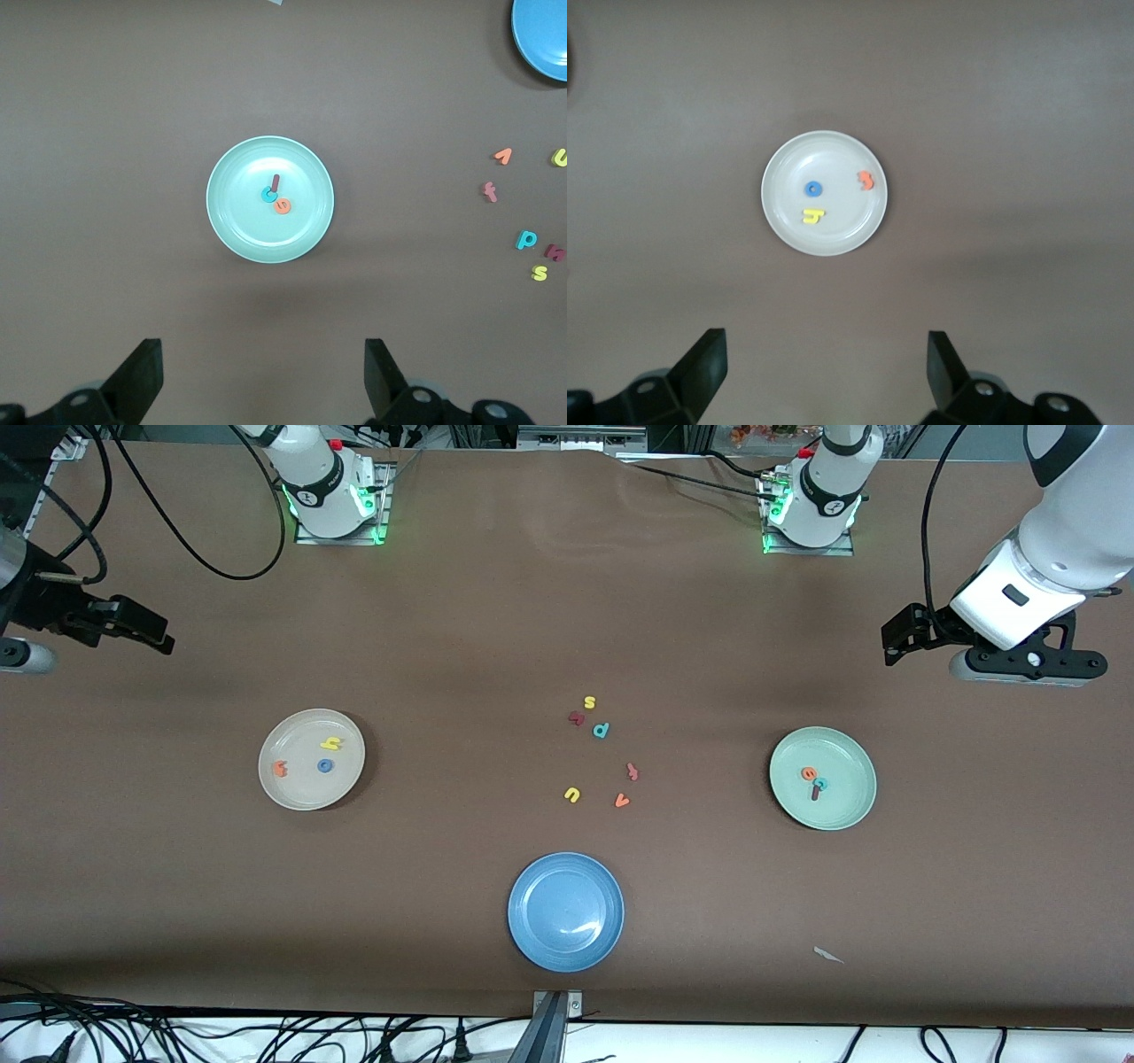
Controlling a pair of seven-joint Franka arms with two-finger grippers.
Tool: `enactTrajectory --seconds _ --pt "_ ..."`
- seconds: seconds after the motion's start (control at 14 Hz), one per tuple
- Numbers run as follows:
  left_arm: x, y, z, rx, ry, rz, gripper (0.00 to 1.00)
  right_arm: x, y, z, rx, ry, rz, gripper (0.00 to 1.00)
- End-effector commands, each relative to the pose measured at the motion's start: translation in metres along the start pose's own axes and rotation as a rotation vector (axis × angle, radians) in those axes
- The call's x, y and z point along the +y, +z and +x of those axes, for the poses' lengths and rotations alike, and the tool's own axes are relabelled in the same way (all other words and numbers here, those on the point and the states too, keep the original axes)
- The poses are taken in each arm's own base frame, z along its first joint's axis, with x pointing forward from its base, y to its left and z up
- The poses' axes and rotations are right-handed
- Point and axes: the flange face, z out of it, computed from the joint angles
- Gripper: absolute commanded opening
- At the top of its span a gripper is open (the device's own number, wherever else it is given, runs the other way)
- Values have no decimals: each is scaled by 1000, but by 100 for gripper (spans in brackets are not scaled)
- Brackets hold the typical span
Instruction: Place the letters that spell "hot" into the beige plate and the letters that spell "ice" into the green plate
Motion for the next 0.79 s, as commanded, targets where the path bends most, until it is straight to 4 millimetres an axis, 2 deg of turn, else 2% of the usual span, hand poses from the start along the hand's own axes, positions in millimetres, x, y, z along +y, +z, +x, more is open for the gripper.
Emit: enactTrajectory --seconds 0.0,0.71 --pt "-2 -6 -3 -1 16 -12 100 -13 -1 3 6 -11 1 100" --pt "-3 -4 -4 -16 12 -23 100 -13 3 5 -4 -28 0 100"
